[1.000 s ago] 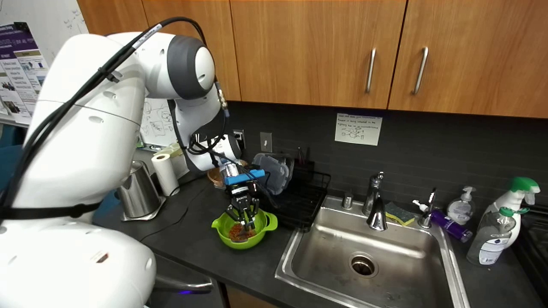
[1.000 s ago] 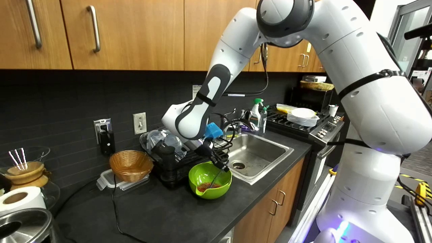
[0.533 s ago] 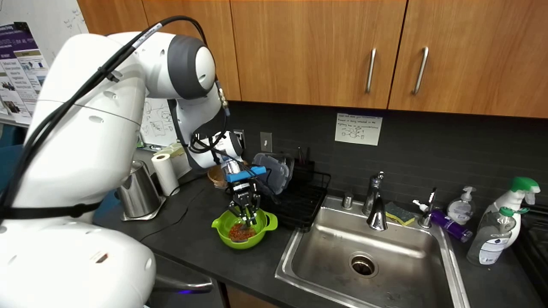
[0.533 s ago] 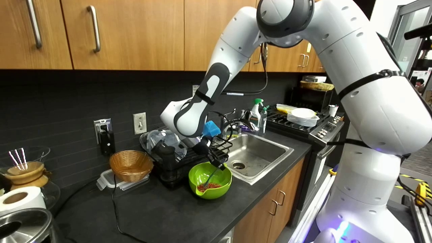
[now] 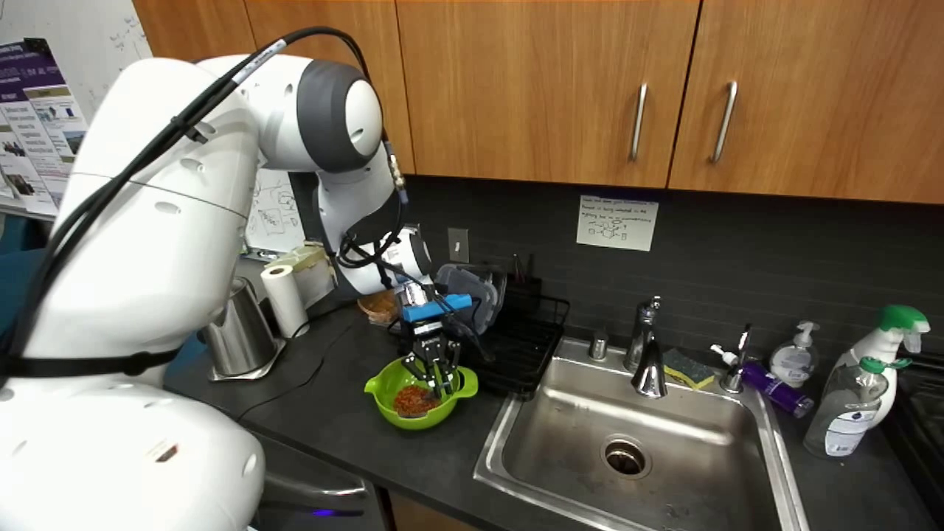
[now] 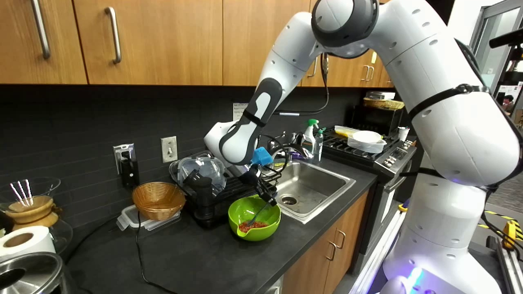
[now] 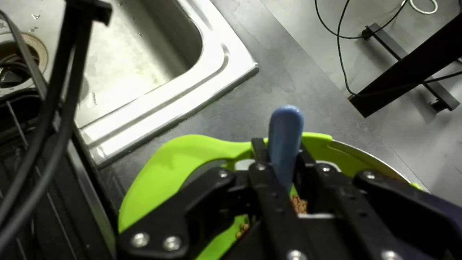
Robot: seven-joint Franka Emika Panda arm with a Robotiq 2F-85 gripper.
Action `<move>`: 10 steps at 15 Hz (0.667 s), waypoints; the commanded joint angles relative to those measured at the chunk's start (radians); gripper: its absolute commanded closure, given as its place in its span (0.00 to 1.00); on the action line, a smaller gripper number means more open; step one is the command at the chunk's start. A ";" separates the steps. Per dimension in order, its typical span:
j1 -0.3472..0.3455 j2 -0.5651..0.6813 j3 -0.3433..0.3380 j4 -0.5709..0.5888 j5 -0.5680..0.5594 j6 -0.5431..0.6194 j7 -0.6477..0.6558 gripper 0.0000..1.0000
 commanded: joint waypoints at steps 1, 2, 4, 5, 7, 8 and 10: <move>-0.011 -0.013 -0.007 -0.026 0.027 0.037 -0.023 0.95; -0.013 -0.010 -0.006 -0.026 0.028 0.041 -0.028 0.95; -0.012 0.000 -0.003 -0.020 0.029 0.047 -0.037 0.95; -0.010 0.004 -0.001 -0.017 0.028 0.051 -0.042 0.95; -0.005 0.012 0.002 -0.014 0.027 0.054 -0.051 0.95; -0.004 0.014 0.003 -0.016 0.028 0.053 -0.053 0.95; -0.002 0.013 0.002 -0.025 0.024 0.051 -0.051 0.95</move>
